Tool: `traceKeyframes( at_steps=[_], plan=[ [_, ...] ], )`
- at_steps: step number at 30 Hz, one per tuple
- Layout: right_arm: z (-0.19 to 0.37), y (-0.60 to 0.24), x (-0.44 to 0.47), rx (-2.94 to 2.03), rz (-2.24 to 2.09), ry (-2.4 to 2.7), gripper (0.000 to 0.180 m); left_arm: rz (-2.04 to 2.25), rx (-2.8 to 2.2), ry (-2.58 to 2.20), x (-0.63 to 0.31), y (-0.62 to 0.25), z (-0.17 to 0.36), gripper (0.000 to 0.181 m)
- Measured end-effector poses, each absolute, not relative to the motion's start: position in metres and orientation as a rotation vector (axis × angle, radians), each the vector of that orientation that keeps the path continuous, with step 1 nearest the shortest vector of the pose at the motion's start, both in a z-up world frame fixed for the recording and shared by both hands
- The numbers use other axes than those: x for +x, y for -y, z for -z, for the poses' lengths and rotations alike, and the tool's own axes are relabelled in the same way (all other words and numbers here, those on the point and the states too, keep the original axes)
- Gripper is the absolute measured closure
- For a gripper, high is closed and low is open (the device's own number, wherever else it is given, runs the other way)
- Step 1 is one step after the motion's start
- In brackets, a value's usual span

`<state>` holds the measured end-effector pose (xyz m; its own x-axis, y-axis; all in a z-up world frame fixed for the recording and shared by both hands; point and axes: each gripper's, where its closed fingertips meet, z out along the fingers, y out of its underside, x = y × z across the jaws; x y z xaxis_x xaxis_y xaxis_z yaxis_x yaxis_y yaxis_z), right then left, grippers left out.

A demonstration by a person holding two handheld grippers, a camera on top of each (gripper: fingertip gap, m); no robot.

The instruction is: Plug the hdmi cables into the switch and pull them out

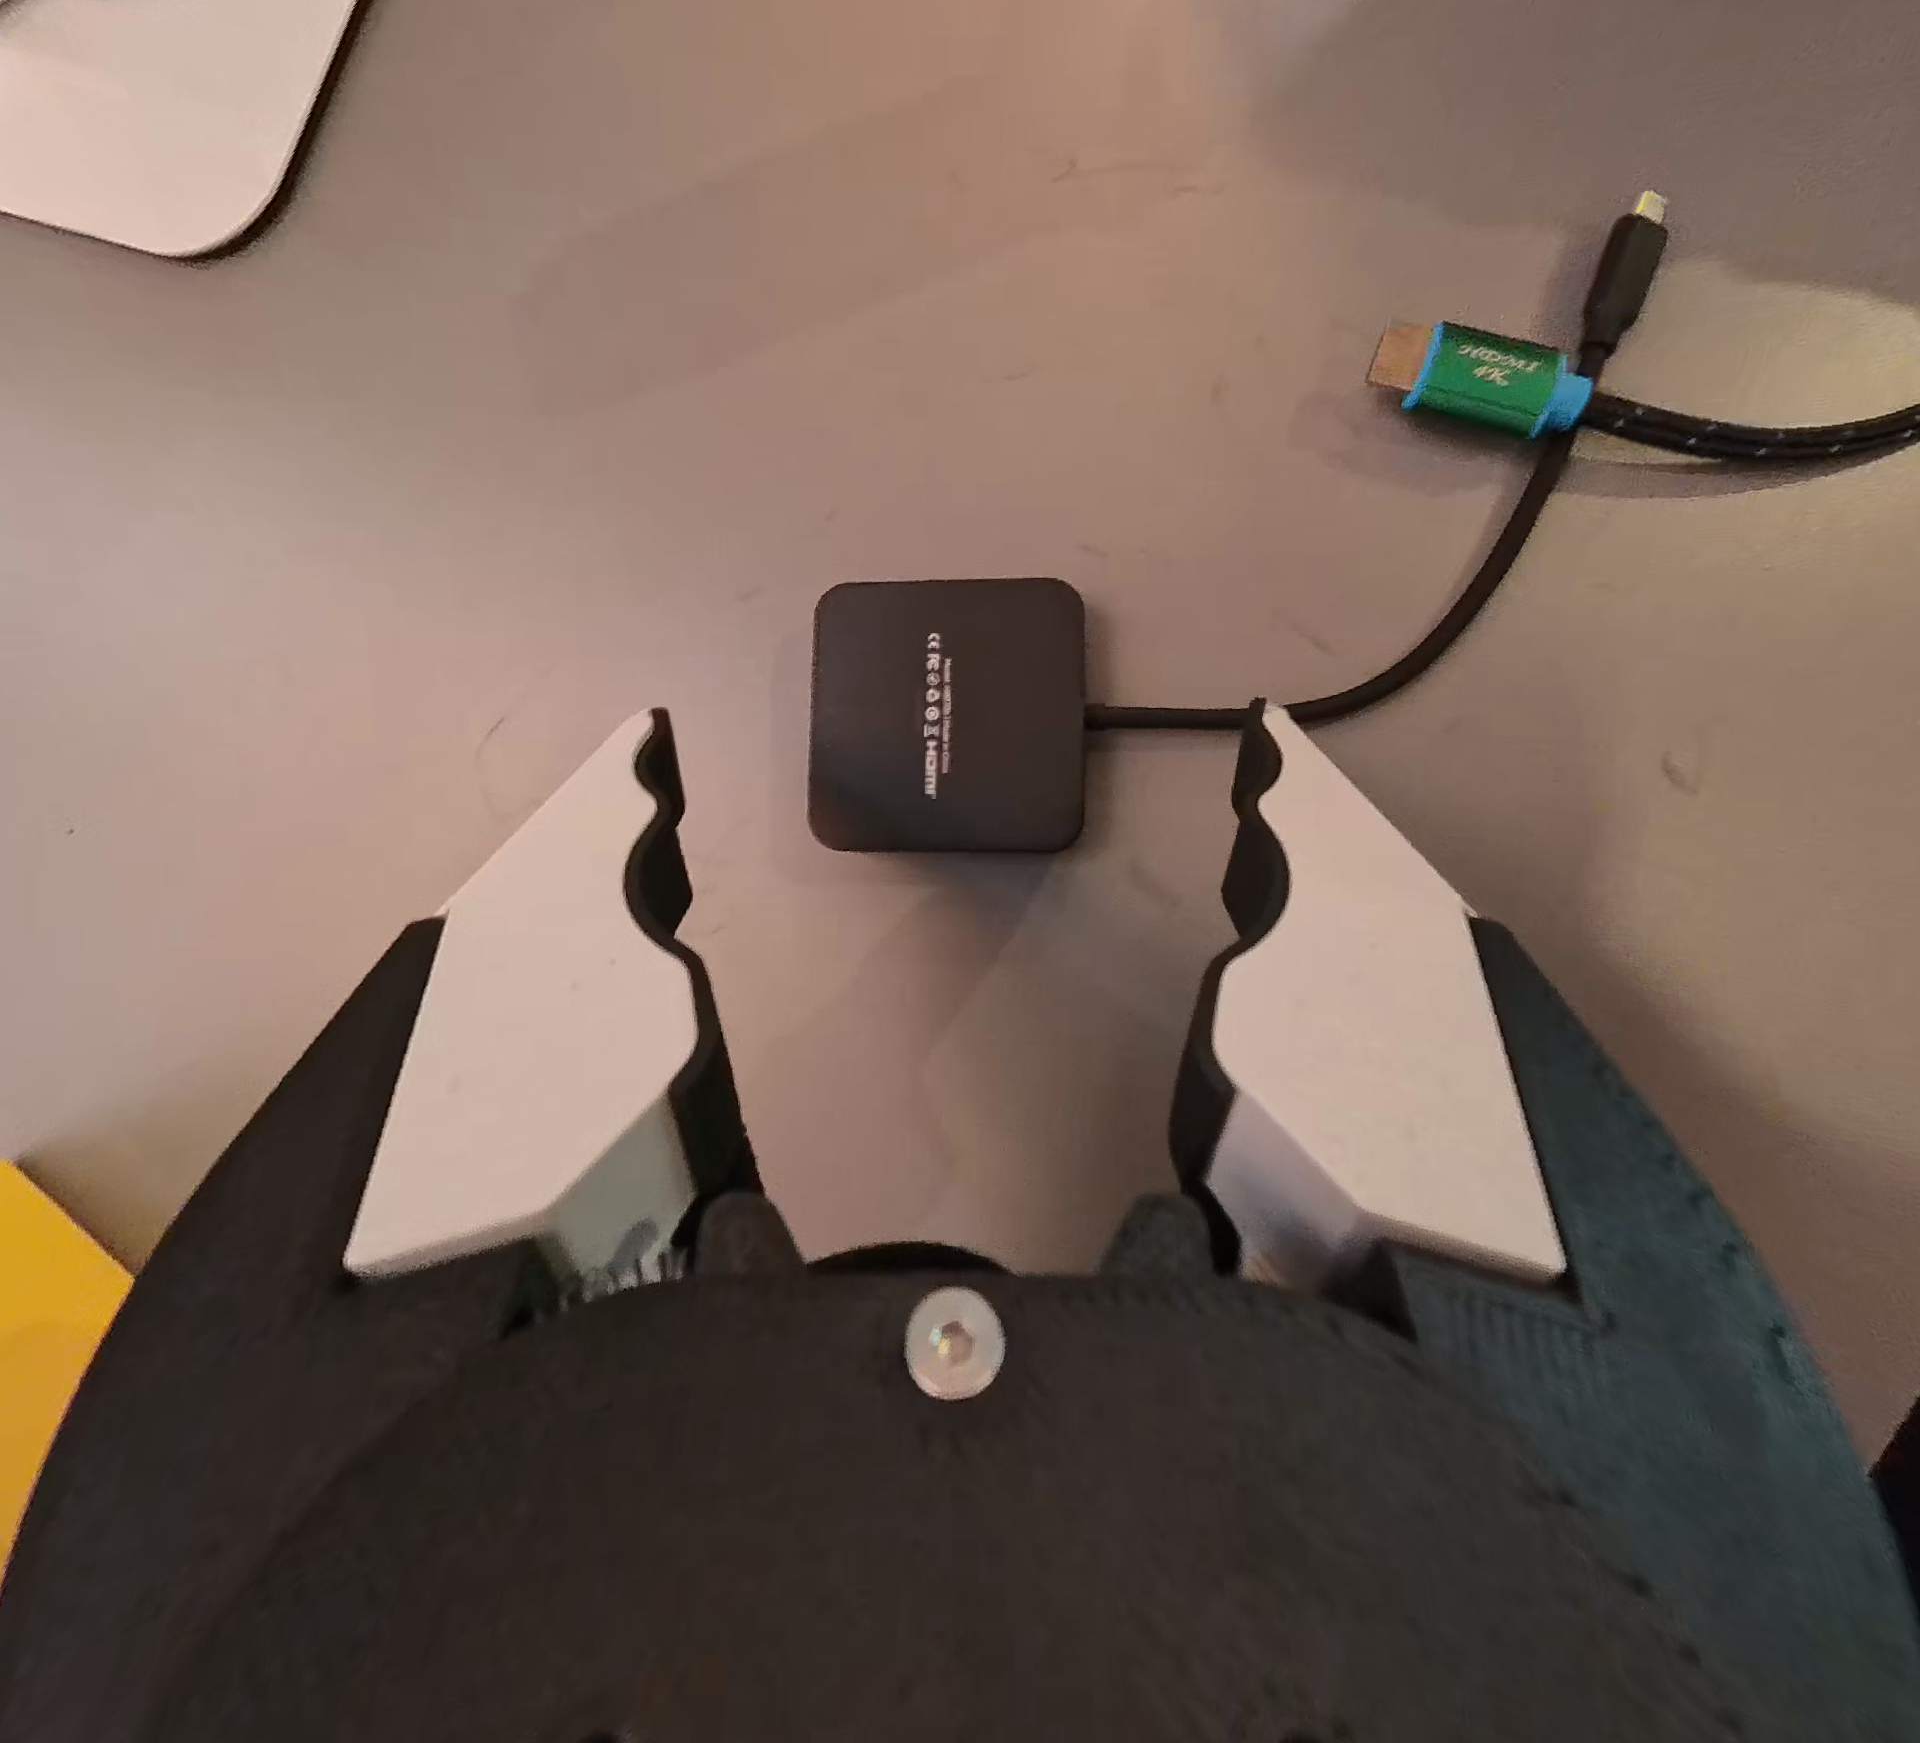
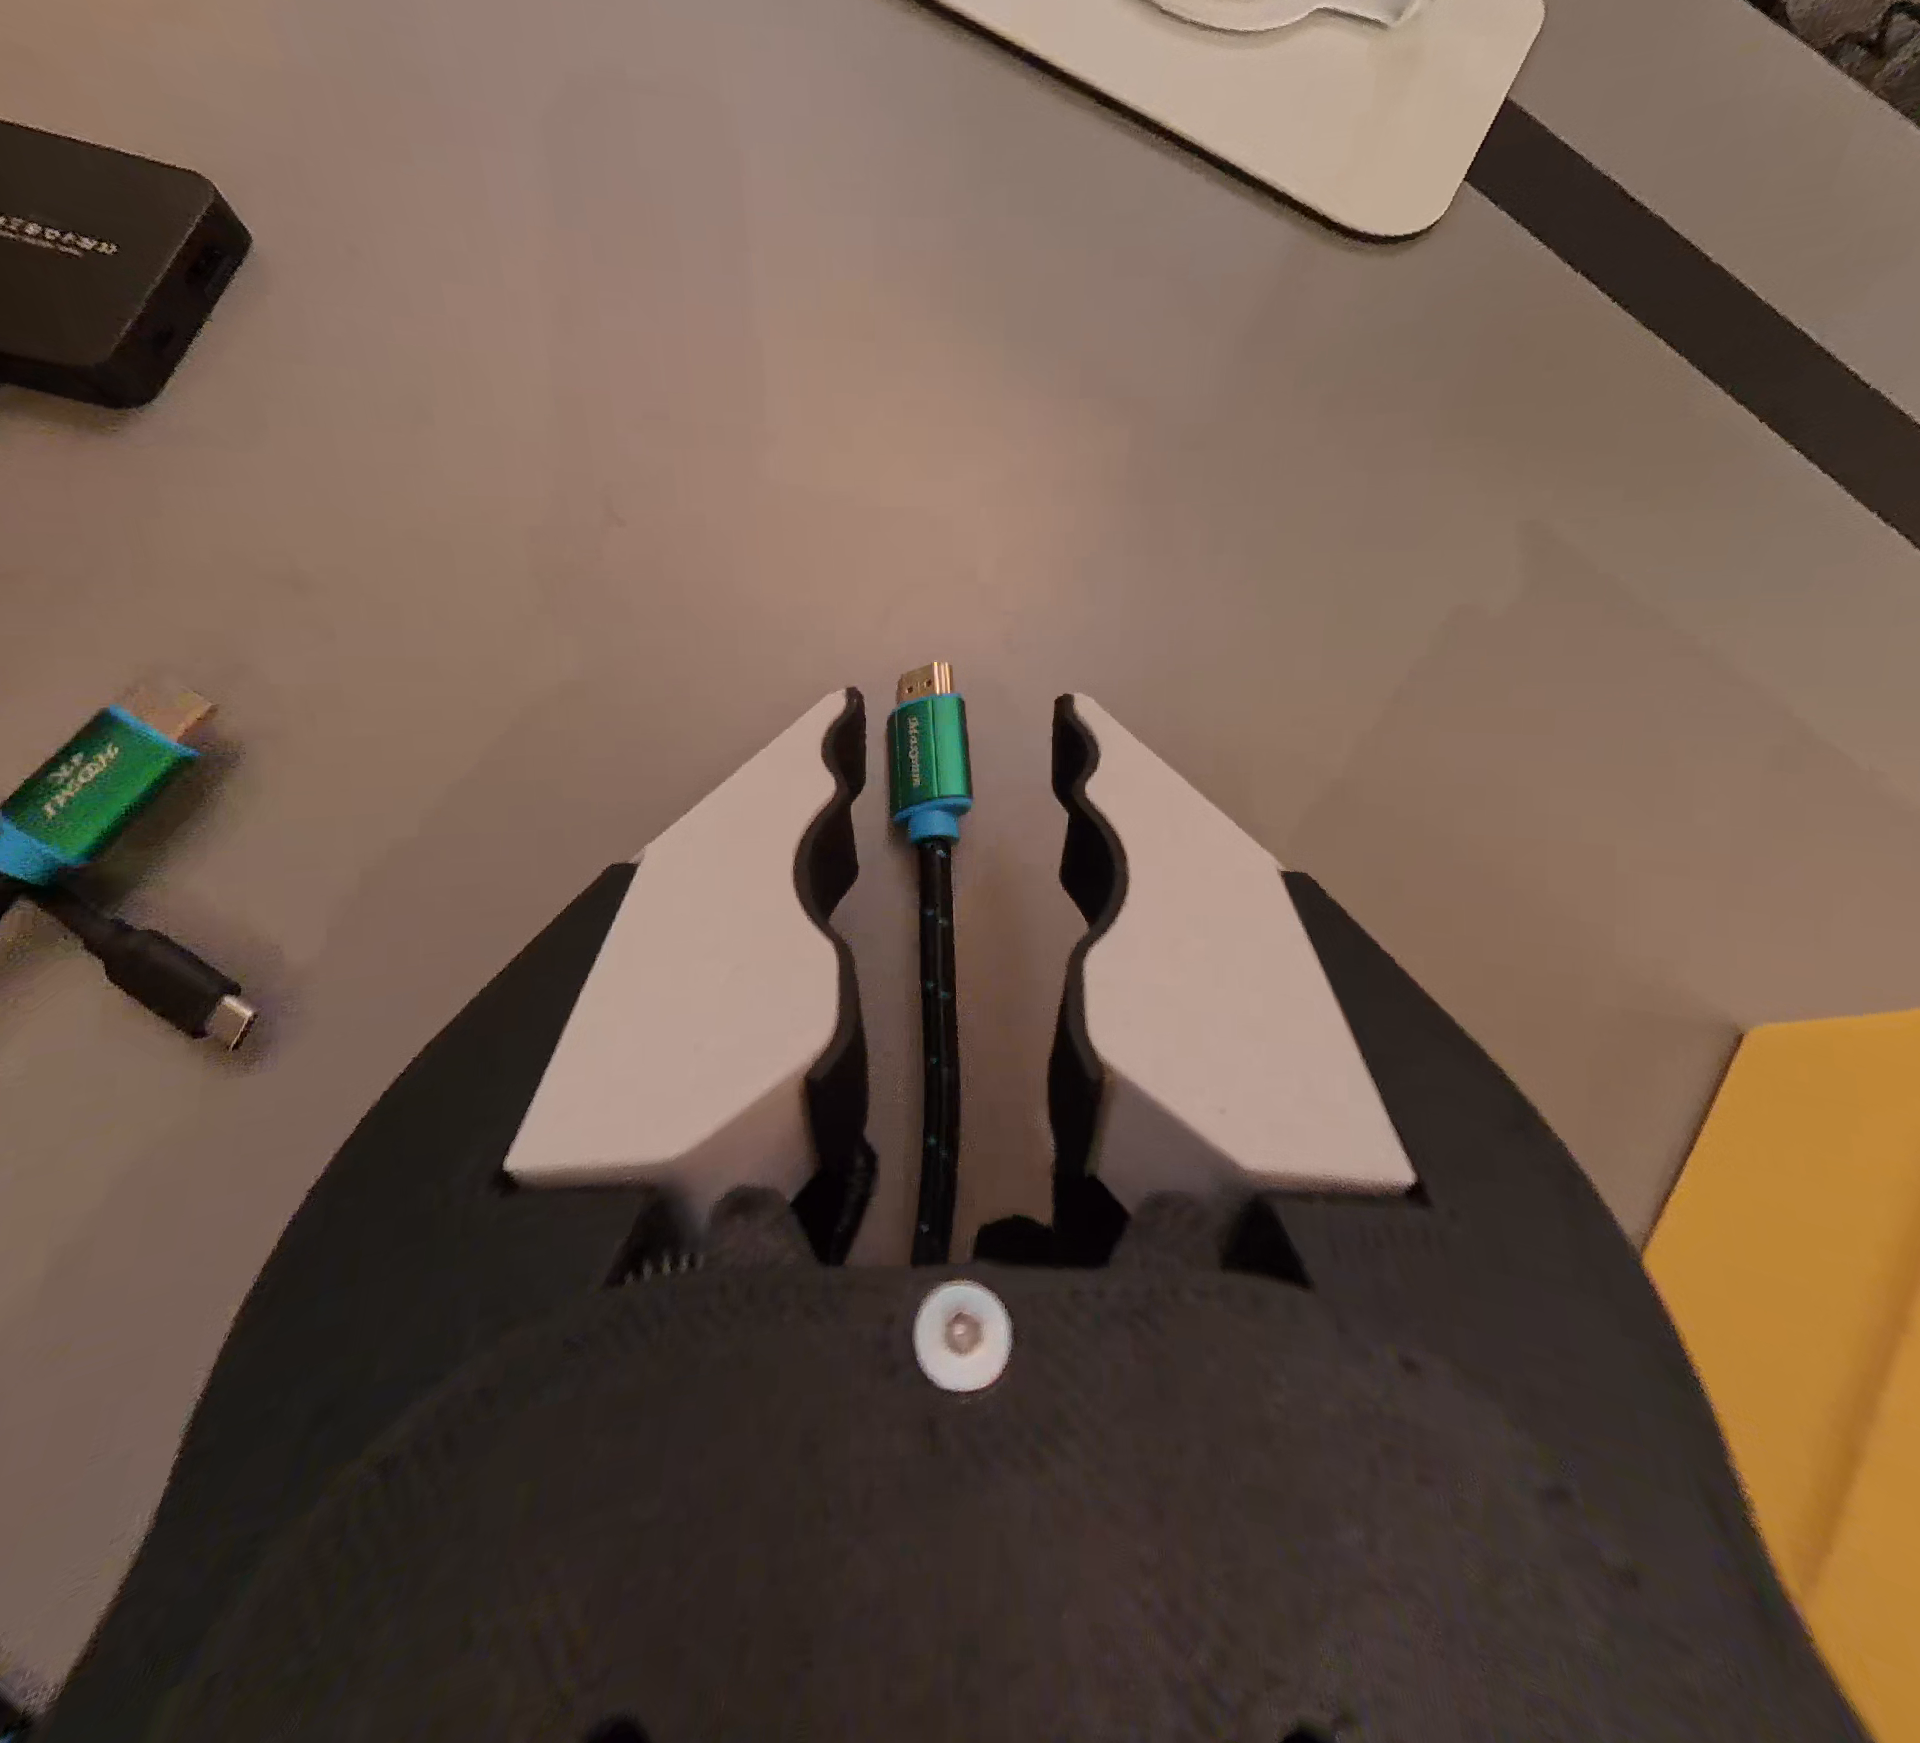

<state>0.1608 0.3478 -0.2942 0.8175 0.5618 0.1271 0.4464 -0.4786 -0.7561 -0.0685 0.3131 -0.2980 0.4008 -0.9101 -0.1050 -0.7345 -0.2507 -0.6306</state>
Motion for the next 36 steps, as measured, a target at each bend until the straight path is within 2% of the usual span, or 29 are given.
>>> traceKeyframes(
  at_steps=[13,20,24,31,36],
  plan=[
    [0.252,-0.296,0.173,-2.156,-0.139,0.664,0.138,0.401,-2.021,-1.409,-0.061,-0.306,0.288,0.079],
    [0.279,-0.241,0.176,-2.304,-0.132,0.619,0.125,0.426,-2.006,-1.417,-0.056,-0.3,0.285,0.081],
    [0.294,-0.226,0.186,-2.338,-0.059,0.573,0.125,0.431,-1.993,-1.44,-0.051,-0.295,0.284,0.081],
    [0.323,-0.224,0.208,-2.399,0.145,0.57,0.133,0.418,-1.982,-1.483,-0.048,-0.288,0.284,0.083],
    [0.328,-0.227,0.212,-2.391,0.127,0.548,0.165,0.417,-1.967,-1.506,-0.046,-0.282,0.28,0.084]
  ],
)
